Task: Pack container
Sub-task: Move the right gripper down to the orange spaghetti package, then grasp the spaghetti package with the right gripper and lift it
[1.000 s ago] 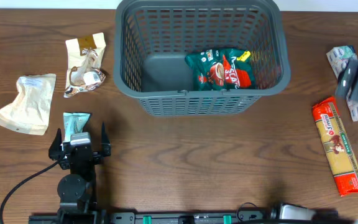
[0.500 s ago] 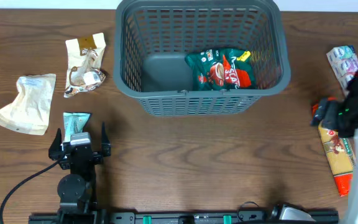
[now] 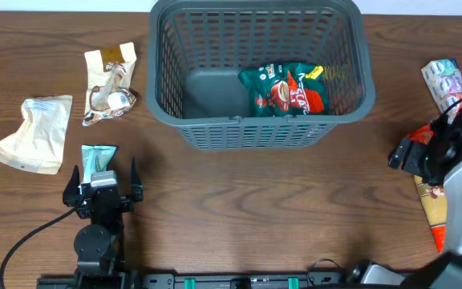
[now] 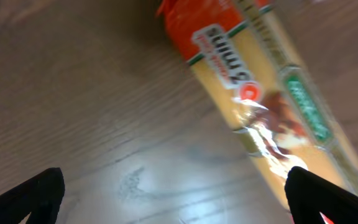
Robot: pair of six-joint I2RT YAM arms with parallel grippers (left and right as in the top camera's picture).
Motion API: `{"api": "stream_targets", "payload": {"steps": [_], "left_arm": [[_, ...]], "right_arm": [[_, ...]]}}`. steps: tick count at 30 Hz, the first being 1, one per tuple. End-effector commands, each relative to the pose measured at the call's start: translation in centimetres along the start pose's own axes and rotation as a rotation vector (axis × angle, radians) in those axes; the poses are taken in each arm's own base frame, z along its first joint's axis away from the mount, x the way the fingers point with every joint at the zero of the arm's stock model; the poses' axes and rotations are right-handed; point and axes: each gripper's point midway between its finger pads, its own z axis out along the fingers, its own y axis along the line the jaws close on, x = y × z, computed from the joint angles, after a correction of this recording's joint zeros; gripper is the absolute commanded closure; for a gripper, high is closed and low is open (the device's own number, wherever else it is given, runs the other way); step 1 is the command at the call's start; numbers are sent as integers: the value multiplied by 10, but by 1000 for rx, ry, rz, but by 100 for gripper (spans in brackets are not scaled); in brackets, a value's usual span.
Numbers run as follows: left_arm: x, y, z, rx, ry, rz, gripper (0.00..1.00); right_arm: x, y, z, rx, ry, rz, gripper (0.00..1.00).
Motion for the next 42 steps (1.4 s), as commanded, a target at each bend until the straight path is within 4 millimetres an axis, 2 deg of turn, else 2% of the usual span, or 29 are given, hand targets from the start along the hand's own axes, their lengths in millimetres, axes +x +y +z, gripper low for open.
{"api": "stream_targets", "payload": {"steps": [1, 5, 8, 13, 17, 21, 30, 34, 38, 42], "left_arm": [[18, 2, 2, -18, 43, 15, 1], [18, 2, 2, -18, 43, 15, 1], [18, 2, 2, -18, 43, 15, 2], [18, 2, 2, -18, 43, 15, 1], [18, 2, 2, -18, 43, 15, 1], [18, 2, 2, -18, 43, 15, 1], [18, 2, 2, -18, 43, 15, 1], [18, 2, 2, -18, 43, 15, 1], [18, 2, 2, -18, 43, 15, 1], [18, 2, 2, -18, 43, 15, 2]], "right_arm": [[4, 14, 23, -144, 79, -29, 1], [14, 8, 48, -149, 221, -7, 1], [20, -17, 56, -10, 326, 62, 5], [8, -39, 46, 131, 317, 169, 3], [-9, -48, 32, 176, 255, 169, 1], [-24, -43, 28, 128, 209, 83, 1], [-52, -45, 32, 126, 103, -19, 1], [-62, -33, 35, 49, 59, -109, 1], [-60, -14, 47, -85, 68, -186, 1], [-42, -17, 69, -110, 161, -164, 1]]}}
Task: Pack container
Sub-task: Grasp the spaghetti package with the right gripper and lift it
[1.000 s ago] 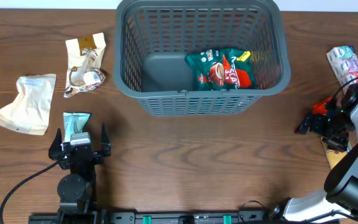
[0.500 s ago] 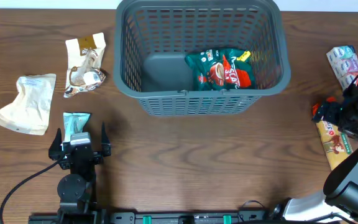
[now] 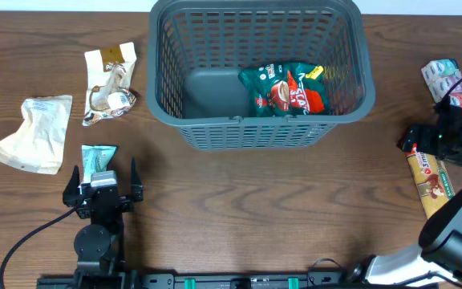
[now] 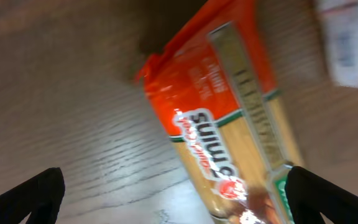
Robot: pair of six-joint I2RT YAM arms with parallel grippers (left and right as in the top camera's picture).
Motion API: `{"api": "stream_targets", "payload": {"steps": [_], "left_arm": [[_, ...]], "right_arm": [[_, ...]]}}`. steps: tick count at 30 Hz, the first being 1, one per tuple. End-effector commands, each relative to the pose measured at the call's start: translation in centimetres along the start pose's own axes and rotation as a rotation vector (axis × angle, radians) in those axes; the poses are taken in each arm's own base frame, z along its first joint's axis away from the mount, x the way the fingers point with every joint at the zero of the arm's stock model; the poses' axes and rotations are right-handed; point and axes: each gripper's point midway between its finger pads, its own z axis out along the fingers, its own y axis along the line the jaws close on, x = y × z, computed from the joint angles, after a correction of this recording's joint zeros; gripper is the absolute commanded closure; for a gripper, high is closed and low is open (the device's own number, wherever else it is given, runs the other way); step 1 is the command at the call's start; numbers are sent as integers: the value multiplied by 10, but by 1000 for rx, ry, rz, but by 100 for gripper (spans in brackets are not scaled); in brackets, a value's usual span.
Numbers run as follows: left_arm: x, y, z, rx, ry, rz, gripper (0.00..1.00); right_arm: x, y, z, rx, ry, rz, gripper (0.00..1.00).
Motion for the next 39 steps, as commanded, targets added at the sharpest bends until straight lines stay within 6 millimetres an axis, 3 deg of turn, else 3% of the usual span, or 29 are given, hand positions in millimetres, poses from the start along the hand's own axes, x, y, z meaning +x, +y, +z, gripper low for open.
{"api": "stream_targets", "payload": {"steps": [1, 6, 14, 22, 28, 39], "left_arm": [[17, 1, 2, -17, 43, 15, 1], [17, 1, 2, -17, 43, 15, 1], [17, 1, 2, -17, 43, 15, 1], [17, 1, 2, -17, 43, 15, 1], [17, 1, 2, -17, 43, 15, 1], [17, 1, 2, -17, 43, 15, 1]], "right_arm": [[9, -3, 22, -52, 65, 0, 1], [29, -34, 39, 76, 163, 97, 4], [43, -69, 48, 101, 177, 255, 2], [62, -65, 71, -70, 226, 389, 4], [49, -26, 84, -220, 218, 388, 4], [-16, 94, 89, -407, 101, 295, 1]]}}
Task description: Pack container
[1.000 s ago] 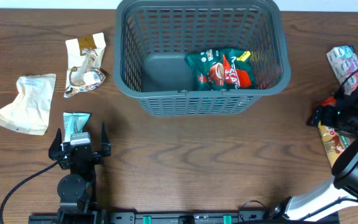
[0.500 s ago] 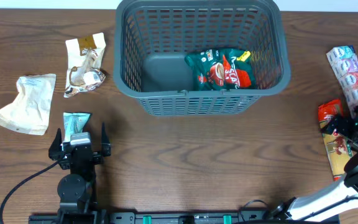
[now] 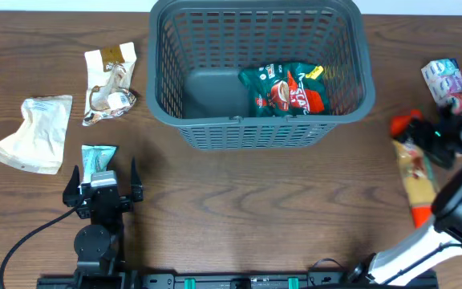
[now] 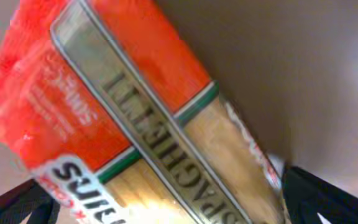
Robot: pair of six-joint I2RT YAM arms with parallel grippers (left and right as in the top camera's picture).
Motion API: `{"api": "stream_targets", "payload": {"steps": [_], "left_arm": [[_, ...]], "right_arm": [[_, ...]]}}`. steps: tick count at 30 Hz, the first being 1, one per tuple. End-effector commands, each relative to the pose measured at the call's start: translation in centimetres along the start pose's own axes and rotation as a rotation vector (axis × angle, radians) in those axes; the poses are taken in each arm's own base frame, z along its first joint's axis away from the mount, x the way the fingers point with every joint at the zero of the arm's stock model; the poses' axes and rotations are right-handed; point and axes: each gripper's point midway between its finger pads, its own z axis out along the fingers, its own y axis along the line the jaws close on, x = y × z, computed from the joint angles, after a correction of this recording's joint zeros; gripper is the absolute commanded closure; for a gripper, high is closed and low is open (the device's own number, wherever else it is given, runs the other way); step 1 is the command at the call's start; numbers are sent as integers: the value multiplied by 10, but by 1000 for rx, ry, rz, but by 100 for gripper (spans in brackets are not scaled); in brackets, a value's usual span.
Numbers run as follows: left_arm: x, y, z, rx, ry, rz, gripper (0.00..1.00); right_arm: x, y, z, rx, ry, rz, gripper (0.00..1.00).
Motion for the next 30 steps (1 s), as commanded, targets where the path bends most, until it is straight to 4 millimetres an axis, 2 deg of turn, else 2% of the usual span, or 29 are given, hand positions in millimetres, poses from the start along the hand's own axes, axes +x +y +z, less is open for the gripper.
{"api": "stream_targets", "payload": {"steps": [1, 4, 7, 12, 15, 20, 26, 30], "left_arm": [[17, 1, 2, -17, 43, 15, 1], [17, 1, 2, -17, 43, 15, 1], [17, 1, 2, -17, 43, 15, 1], [17, 1, 2, -17, 43, 15, 2], [17, 1, 2, -17, 43, 15, 1], [17, 1, 2, -17, 43, 15, 1], [17, 1, 2, -17, 43, 15, 1], [17, 1, 2, -17, 43, 15, 1]], "right_arm": [[30, 76, 37, -233, 123, 56, 1], [24, 102, 41, -248, 94, 49, 1], [26, 111, 44, -237, 95, 30, 1], [32, 91, 44, -161, 111, -56, 1], [35, 67, 40, -78, 133, -139, 1], [24, 40, 24, 14, 145, -316, 1], [1, 42, 4, 4, 113, -461, 1], [-8, 63, -8, -100, 78, -587, 1]]}}
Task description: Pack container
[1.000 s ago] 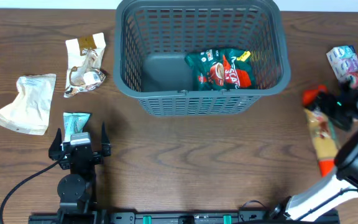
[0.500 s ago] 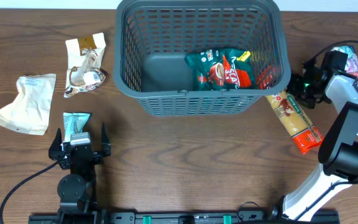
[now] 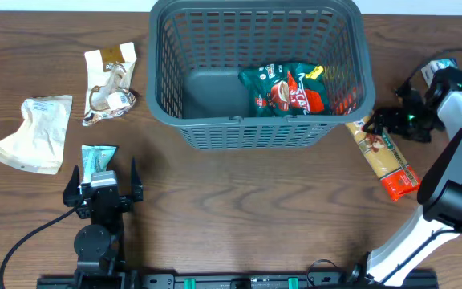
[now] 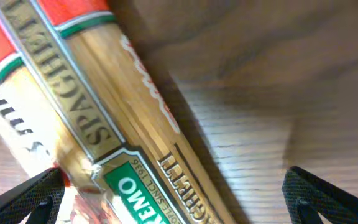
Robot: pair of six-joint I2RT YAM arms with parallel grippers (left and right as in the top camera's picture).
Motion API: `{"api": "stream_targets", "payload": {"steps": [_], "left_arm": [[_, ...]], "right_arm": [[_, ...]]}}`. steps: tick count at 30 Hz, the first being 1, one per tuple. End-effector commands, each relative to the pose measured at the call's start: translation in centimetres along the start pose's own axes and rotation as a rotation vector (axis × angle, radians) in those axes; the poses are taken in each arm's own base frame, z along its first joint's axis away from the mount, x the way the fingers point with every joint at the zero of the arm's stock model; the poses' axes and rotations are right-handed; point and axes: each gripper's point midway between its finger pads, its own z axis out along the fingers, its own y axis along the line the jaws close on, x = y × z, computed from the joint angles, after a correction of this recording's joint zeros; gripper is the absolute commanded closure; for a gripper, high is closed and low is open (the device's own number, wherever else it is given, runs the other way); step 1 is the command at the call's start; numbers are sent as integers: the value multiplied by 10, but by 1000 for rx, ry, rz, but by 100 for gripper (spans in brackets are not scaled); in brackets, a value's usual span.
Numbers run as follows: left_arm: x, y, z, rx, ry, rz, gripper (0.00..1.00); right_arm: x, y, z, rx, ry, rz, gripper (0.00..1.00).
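A grey slatted basket [image 3: 255,132] stands at the back middle with a green and red snack bag [image 3: 283,90] inside. A long spaghetti packet [image 3: 383,156] lies slantwise on the table just right of the basket, its upper end near the basket's corner. My right gripper [image 3: 391,120] hovers low over that upper end. In the right wrist view the packet [image 4: 104,124] fills the left side; my right gripper [image 4: 173,183] is open, its fingers [image 4: 319,196] wide apart, the left one at the packet's edge. My left gripper [image 3: 103,168] rests open at the front left.
A teal packet [image 3: 99,156] lies just beyond the left gripper. A white pouch [image 3: 32,132] and a cream snack wrapper [image 3: 111,84] lie at the far left. A pastel packet [image 3: 438,72] sits at the right edge, partly behind my right arm.
The spaghetti packet now lies further left, its upper end by the basket's right corner. My right gripper has moved left with it, from the table's right edge. The left arm is unchanged.
At first the spaghetti packet lay at the front right edge, my open right gripper above it. Then the gripper stood further back over the packet's top end. Later the packet lay shifted leftward, and now it lies slanted beside the basket. The left arm never moved.
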Motion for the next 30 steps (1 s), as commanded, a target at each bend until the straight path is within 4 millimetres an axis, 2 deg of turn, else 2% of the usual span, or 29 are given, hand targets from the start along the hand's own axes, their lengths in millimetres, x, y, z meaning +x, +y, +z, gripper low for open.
{"api": "stream_targets", "payload": {"steps": [1, 7, 14, 17, 24, 30], "left_arm": [[17, 1, 2, -17, 43, 15, 1], [17, 1, 2, -17, 43, 15, 1], [17, 1, 2, -17, 43, 15, 1], [17, 1, 2, -17, 43, 15, 1], [17, 1, 2, -17, 43, 15, 1], [17, 1, 2, -17, 43, 15, 1]], "right_arm": [[-17, 5, -11, -48, -53, -168, 1], [-28, 20, -27, -88, -75, -316, 1], [-26, 51, -22, -132, -44, -433, 1], [-21, 60, -18, -99, 6, -488, 1], [-10, 54, -12, 94, 152, -570, 1], [-5, 43, -13, 178, 203, -553, 1]]}}
